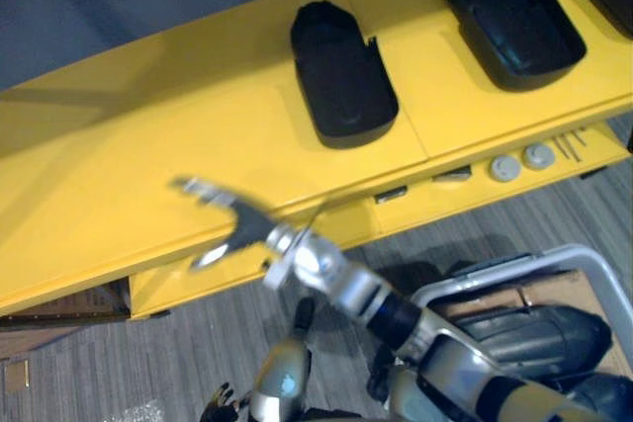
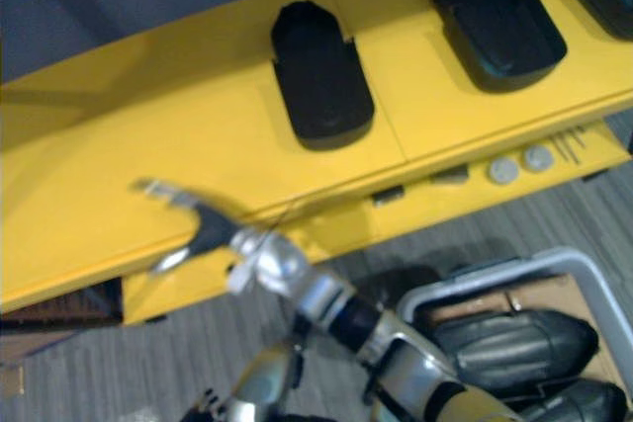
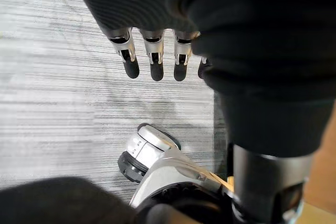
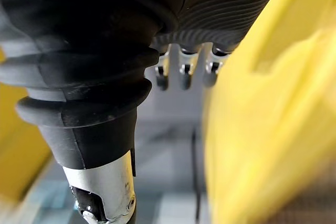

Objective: Walk over and take plastic housings, then place them on the shelf

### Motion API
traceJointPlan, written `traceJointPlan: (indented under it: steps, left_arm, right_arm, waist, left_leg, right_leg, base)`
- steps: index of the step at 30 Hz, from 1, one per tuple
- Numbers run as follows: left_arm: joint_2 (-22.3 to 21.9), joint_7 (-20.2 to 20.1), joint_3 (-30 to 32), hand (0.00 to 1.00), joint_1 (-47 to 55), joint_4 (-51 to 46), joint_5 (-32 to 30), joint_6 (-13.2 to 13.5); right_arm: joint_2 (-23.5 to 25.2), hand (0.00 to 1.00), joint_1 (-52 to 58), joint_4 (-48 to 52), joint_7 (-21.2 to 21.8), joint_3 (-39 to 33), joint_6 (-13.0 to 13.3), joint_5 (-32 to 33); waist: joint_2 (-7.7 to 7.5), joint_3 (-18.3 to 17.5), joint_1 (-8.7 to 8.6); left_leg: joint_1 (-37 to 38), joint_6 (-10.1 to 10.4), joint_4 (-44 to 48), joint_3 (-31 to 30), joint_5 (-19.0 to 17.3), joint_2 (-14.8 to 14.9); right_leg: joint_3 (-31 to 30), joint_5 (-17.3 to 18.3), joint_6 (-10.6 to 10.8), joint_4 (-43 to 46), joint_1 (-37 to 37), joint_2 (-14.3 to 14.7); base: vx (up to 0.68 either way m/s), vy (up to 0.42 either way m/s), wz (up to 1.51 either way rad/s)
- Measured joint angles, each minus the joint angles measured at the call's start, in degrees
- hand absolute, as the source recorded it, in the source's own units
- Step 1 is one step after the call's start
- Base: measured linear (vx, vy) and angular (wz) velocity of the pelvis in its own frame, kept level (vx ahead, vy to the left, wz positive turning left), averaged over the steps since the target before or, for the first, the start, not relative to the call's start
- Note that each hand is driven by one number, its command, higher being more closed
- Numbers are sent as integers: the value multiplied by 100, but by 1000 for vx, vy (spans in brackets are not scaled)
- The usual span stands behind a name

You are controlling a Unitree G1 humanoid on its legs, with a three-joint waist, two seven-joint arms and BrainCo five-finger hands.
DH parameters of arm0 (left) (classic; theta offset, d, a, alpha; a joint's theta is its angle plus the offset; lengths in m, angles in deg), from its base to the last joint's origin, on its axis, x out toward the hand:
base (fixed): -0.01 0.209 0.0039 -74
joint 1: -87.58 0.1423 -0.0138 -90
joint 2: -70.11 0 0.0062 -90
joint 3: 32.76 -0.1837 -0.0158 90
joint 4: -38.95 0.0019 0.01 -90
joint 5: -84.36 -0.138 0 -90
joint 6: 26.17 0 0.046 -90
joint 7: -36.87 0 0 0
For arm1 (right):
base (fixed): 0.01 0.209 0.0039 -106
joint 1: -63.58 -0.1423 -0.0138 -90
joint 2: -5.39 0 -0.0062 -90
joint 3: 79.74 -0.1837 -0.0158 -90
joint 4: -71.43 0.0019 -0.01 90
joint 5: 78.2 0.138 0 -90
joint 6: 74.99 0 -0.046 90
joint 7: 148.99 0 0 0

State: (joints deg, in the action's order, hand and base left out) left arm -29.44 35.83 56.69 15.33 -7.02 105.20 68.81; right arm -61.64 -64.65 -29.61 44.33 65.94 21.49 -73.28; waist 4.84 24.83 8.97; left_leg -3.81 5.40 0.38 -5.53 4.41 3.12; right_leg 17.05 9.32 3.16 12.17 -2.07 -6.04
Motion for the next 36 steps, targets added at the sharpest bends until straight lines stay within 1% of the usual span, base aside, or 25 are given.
traceJointPlan:
  steps: [2, 4, 6, 8, 9, 10, 11, 12, 14, 15, 16, 18, 19, 20, 22, 23, 24, 25, 26, 27, 30, 32, 33, 35, 36]
  left_arm:
    - [-2, 2, 32, 0, -39, 5, -127, 47]
    - [-2, 14, 35, 0, -55, 23, -173, 53]
    - [2, 58, 49, 0, -72, 99, -323, 59]
    - [25, 119, 60, 0, -74, 176, -495, 67]
    - [26, 119, 63, 0, -73, 177, -500, 67]
    - [94, 208, 153, 0, -56, 225, -629, 73]
    - [94, 252, 220, 0, -36, 223, -748, 75]
    - [106, 275, 228, 0, -33, 221, -817, 76]
    - [116, 344, 346, 0, -14, 222, -937, 86]
    - [103, 359, 403, 0, 1, 222, -1005, 97]
    - [97, 439, 455, 0, 53, 227, -1031, 116]
    - [88, 519, 512, 0, 131, 272, -1065, 120]
    - [42, 571, 584, 0, 197, 342, -1067, 123]
    - [7, 599, 647, 0, 228, 396, -1068, 132]
    - [-74, 747, 705, 0, 376, 571, -1066, 227]
    - [-92, 769, 720, 0, 402, 573, -1069, 255]
    - [-126, 779, 761, 0, 474, 592, -1071, 275]
    - [-167, 781, 840, 0, 491, 656, -1093, 281]
    - [-239, 816, 944, 0, 507, 683, -1193, 291]
    - [-248, 843, 947, 0, 548, 684, -1234, 334]
    - [-246, 846, 945, 0, 593, 684, -1235, 428]
    - [-248, 846, 937, 0, 584, 682, -1233, 493]
    - [-249, 846, 935, 0, 582, 677, -1235, 499]
    - [-256, 848, 924, 0, 603, 665, -1245, 530]
    - [-256, 850, 914, 0, 607, 665, -1253, 531]
  right_arm:
    - [94, 0, 46, 423, 55, 51, 74, -1]
    - [94, 0, 53, 703, 25, -3, 171, -3]
    - [94, 0, 73, 945, -199, -209, 222, -37]
    - [92, 0, 76, 1048, -608, -733, 198, -157]
    - [92, 0, 76, 1048, -614, -750, 197, -157]
    - [14, 0, 75, 1073, -1059, -1566, 73, -195]
    - [-158, 0, 99, 1123, -1347, -2090, -61, -241]
    - [-295, 0, 129, 1176, -1492, -2334, -95, -236]
    - [-994, 0, 670, 1861, -1974, -3468, -203, -222]
    - [-1157, 0, 859, 2066, -2058, -3784, -201, -222]
    - [-1443, 0, 1237, 2448, -2168, -4444, -195, -208]
    - [-1728, 0, 1862, 2912, -2309, -5430, -128, -35]
    - [-1835, 0, 2255, 3066, -2386, -6008, -23, 155]
    - [-1867, 0, 2459, 3100, -2430, -6277, 45, 217]
    - [-1885, 0, 3414, 3118, -2447, -7201, 402, 501]
    - [-1879, 0, 3647, 3119, -2434, -7391, 479, 568]
    - [-1867, 0, 4080, 3118, -2401, -7729, 557, 565]
    - [-1856, 0, 4342, 3112, -2340, -7947, 606, 534]
    - [-1858, 0, 4610, 3049, -2306, -8176, 631, 531]
    - [-1861, 0, 4835, 2884, -2313, -8288, 644, 549]
    - [-1842, 0, 5234, 2251, -2355, -8232, 712, 553]
    - [-1648, 0, 5508, 1627, -2575, -7998, 743, 683]
    - [-1562, 0, 5551, 1512, -2624, -7937, 784, 730]
    - [-1161, 0, 5774, 1280, -2722, -7667, 1031, 858]
    - [-1074, 0, 5838, 1278, -2724, -7595, 1119, 891]
  waist:
    - [-17, -8, 64]
    - [-55, -28, 75]
    - [-155, -89, 74]
    - [-339, -332, 51]
    - [-344, -336, 50]
    - [-484, -524, -5]
    - [-546, -593, -26]
    - [-572, -625, -38]
    - [-676, -826, -83]
    - [-710, -865, -112]
    - [-760, -896, -206]
    - [-791, -1039, -383]
    - [-793, -1134, -526]
    - [-793, -1177, -607]
    - [-733, -1399, -869]
    - [-725, -1443, -926]
    - [-693, -1511, -1028]
    - [-677, -1560, -1108]
    - [-651, -1618, -1225]
    - [-637, -1631, -1297]
    - [-646, -1681, -1306]
    - [-671, -1696, -1299]
    - [-672, -1687, -1294]
    - [-654, -1689, -1288]
    - [-654, -1690, -1289]
  left_leg:
    - [-2, 0, -9, 11, -2, 12]
    - [19, -1, -26, 24, -2, 21]
    - [152, -1, -114, 39, -1, 32]
    - [194, 5, -212, 48, 3, 53]
    - [194, 5, -212, 49, 3, 53]
    - [247, 9, -273, 87, 8, 59]
    - [346, 9, -316, 158, 7, 55]
    - [398, 8, -345, 202, 7, 53]
    - [497, 4, -462, 367, 4, 49]
    - [518, 4, -484, 431, 4, 51]
    - [577, -11, -487, 577, -21, 54]
    - [615, -21, -487, 821, -72, 71]
    - [685, -15, -487, 1018, -114, 89]
    - [730, -10, -487, 1125, -129, 100]
    - [890, 1, -487, 1435, -259, 172]
    - [925, 6, -487, 1488, -286, 188]
    - [977, 21, -486, 1599, -337, 215]
    - [996, 27, -477, 1692, -361, 228]
    - [1016, 28, -485, 1746, -378, 234]
    - [1052, 32, -490, 1797, -372, 237]
    - [1047, 40, -492, 1854, -352, 234]
    - [966, 11, -495, 1842, -302, 211]
    - [956, 14, -498, 1841, -294, 202]
    - [965, 12, -524, 1844, -296, 153]
    - [966, 5, -525, 1847, -301, 140]
  right_leg:
    - [2, -58, 2, -101, -31, 24]
    - [5, -109, 2, -203, -88, 46]
    - [5, -157, 9, -367, -244, 76]
    - [8, -197, 10, -518, -309, 115]
    - [8, -198, 10, -520, -309, 116]
    - [-10, -253, 15, -657, -381, 134]
    - [-78, -277, 29, -714, -442, 131]
    - [-129, -292, 36, -748, -477, 131]
    - [-290, -361, 76, -876, -495, 126]
    - [-330, -384, 80, -907, -489, 124]
    - [-459, -431, 91, -959, -505, 122]
    - [-698, -511, 121, -1029, -438, 124]
    - [-902, -554, 128, -1049, -405, 130]
    - [-989, -578, 139, -1061, -405, 134]
    - [-1296, -647, 155, -1098, -395, 200]
    - [-1388, -649, 152, -1100, -392, 216]
    - [-1524, -649, 151, -1111, -393, 243]
    - [-1584, -652, 145, -1130, -386, 253]
    - [-1652, -666, 124, -1152, -359, 267]
    - [-1701, -665, 125, -1096, -307, 281]
    - [-1752, -660, 132, -1027, -197, 283]
    - [-1746, -650, 143, -992, -94, 253]
    - [-1743, -647, 147, -986, -82, 242]
    - [-1727, -633, 171, -970, -94, 189]
    - [-1728, -630, 178, -969, -94, 176]
  base:
    - [1, 4, -2]
    - [4, 5, -5]
    - [18, -8, -3]
    - [16, -12, 0]
    - [53, -26, -3]
    - [69, -14, -14]
    - [68, -4, -21]
    - [60, 12, -30]
    - [48, 19, -32]
    - [53, 25, -42]
    - [44, 23, -50]
    - [46, 38, -68]
    - [50, 38, -71]
    - [47, 29, -82]
    - [37, 13, -73]
    - [20, -2, -69]
    - [-21, -6, -56]
    - [-41, -10, -56]
    - [-57, -4, -39]
    - [-40, 0, -32]
    - [-55, 10, -13]
    - [-68, 11, 5]
    - [-70, 24, 6]
    - [-49, 38, 5]
    - [-14, 51, 0]
